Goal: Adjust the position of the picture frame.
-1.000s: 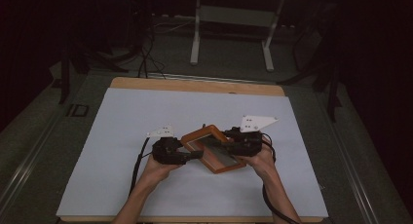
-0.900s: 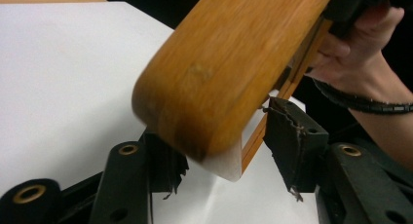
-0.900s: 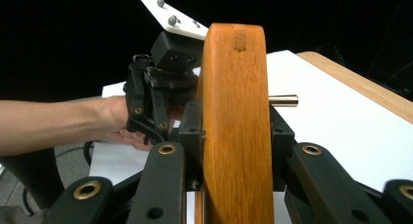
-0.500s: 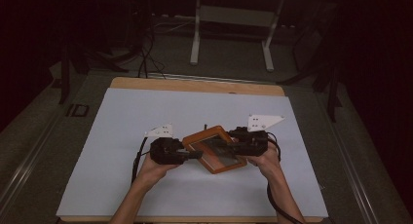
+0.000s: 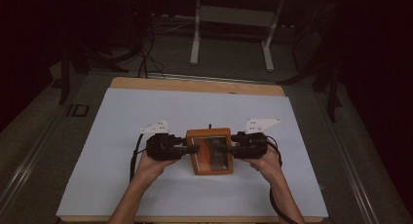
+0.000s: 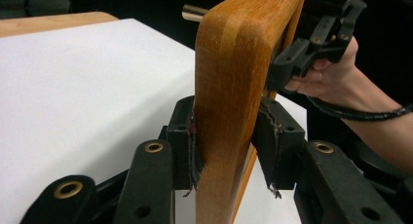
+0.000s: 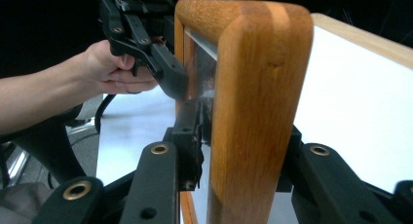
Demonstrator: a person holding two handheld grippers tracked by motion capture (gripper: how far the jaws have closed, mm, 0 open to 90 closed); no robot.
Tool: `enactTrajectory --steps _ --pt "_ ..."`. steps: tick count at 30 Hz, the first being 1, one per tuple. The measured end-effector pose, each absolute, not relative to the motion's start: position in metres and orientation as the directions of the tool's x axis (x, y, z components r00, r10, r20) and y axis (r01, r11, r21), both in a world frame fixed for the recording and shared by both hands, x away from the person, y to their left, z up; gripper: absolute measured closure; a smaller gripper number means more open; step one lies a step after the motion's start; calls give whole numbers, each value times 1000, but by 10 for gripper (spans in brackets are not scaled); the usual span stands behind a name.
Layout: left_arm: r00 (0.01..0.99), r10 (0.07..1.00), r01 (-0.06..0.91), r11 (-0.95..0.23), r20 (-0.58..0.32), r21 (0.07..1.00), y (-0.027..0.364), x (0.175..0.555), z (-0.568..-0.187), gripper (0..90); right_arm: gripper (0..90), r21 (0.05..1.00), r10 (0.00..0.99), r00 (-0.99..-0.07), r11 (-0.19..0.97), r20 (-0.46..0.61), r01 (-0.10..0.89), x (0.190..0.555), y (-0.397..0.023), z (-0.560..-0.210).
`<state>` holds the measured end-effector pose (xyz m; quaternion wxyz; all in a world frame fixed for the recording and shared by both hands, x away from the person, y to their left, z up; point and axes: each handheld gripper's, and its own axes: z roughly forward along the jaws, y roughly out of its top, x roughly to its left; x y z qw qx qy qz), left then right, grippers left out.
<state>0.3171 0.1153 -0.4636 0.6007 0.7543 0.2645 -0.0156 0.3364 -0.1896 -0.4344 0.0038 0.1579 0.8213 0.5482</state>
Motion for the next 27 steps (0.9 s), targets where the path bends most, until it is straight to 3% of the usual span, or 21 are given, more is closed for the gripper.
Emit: enactTrajectory --steps 19,27 --pt "759 456 554 -76 -465 829 126 326 -485 633 605 822 323 -892 375 318 429 350 -178 -474" --pt "743 499 553 -81 -447 829 126 327 -491 648 566 800 357 -859 350 368 488 358 -173 -483"
